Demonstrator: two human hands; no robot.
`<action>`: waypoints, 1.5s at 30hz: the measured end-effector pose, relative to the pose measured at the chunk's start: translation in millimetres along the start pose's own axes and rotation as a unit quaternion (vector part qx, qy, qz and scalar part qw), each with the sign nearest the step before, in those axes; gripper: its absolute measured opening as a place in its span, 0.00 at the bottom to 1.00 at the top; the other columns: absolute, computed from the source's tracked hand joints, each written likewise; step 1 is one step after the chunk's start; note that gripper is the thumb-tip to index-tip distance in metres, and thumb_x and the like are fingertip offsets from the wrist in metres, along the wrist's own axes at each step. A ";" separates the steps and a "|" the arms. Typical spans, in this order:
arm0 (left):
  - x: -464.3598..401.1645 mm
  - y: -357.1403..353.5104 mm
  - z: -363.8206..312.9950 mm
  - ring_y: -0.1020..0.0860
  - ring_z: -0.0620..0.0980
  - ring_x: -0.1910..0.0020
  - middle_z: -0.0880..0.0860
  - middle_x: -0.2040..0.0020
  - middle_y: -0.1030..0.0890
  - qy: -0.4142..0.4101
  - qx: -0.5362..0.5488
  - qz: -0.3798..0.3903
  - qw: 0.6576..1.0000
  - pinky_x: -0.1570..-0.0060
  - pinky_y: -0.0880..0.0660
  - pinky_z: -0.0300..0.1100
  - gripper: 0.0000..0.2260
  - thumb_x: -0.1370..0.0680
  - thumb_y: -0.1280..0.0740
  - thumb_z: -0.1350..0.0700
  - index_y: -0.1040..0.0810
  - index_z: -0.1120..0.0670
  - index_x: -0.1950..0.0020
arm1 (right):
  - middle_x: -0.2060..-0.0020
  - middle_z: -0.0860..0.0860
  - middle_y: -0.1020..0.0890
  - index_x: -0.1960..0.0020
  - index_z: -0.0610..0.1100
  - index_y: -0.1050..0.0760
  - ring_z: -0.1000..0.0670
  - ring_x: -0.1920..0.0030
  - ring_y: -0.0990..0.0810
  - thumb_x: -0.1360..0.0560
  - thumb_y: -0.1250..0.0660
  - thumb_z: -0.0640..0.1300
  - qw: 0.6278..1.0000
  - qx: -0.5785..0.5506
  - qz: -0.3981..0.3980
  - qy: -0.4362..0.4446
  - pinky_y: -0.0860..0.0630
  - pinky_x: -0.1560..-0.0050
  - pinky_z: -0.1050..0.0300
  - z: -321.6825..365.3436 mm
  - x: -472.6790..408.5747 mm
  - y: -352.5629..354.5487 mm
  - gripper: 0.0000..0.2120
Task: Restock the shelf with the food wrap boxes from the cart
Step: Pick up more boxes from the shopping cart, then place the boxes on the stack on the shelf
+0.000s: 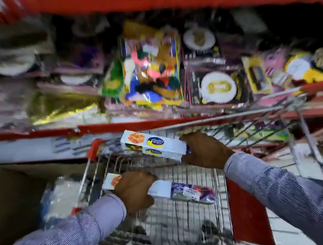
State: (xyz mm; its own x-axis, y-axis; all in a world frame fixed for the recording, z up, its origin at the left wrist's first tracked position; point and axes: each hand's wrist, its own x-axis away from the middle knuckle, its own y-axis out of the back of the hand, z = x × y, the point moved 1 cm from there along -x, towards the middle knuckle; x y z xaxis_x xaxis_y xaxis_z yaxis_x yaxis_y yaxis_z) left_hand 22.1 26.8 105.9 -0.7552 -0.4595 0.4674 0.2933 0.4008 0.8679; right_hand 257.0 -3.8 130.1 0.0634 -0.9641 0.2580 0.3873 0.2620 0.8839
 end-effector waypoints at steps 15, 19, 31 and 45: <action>94.6 327.1 -17.5 0.18 0.52 0.61 0.49 0.67 0.18 0.057 -0.072 -0.371 0.924 0.65 0.24 0.44 0.23 0.41 0.31 0.30 0.19 0.37 0.50 | 0.56 0.45 0.15 0.50 0.43 0.20 0.45 0.57 0.19 0.30 0.29 0.53 0.965 0.119 -0.217 0.089 0.23 0.57 0.50 95.9 44.9 351.8 0.16; 80.8 376.9 -20.5 0.16 0.45 0.55 0.42 0.56 0.13 0.051 -0.041 -0.409 0.910 0.56 0.22 0.40 0.28 0.44 0.32 0.34 0.19 0.34 0.45 | 0.58 0.43 0.16 0.53 0.40 0.20 0.44 0.57 0.20 0.31 0.29 0.51 0.954 0.136 -0.250 0.094 0.22 0.56 0.48 95.5 46.4 399.5 0.14; 20.4 448.3 -19.2 0.17 0.46 0.54 0.41 0.51 0.13 0.049 -0.025 -0.424 0.904 0.62 0.28 0.37 0.30 0.45 0.31 0.37 0.18 0.36 0.43 | 0.48 0.40 0.22 0.53 0.43 0.23 0.44 0.49 0.22 0.30 0.31 0.47 0.961 0.129 -0.244 0.034 0.27 0.50 0.57 51.5 -42.1 450.2 0.09; -3.7 464.2 -6.7 0.18 0.45 0.58 0.41 0.55 0.13 0.039 0.001 -0.429 0.903 0.64 0.28 0.37 0.25 0.44 0.30 0.39 0.18 0.33 0.47 | 0.37 0.45 0.21 0.35 0.44 0.22 0.47 0.36 0.24 0.28 0.25 0.45 0.952 0.092 -0.285 0.058 0.30 0.34 0.60 30.3 -66.6 460.6 0.22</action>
State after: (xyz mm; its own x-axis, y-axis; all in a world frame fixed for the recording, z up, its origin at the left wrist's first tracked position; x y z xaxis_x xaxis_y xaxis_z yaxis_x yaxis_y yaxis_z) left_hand 164.9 209.3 508.1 -0.6601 -0.6563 -0.3654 -0.3801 -0.1277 0.9161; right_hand 403.3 182.4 531.9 -0.0029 -0.9472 -0.3207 0.2214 -0.3133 0.9235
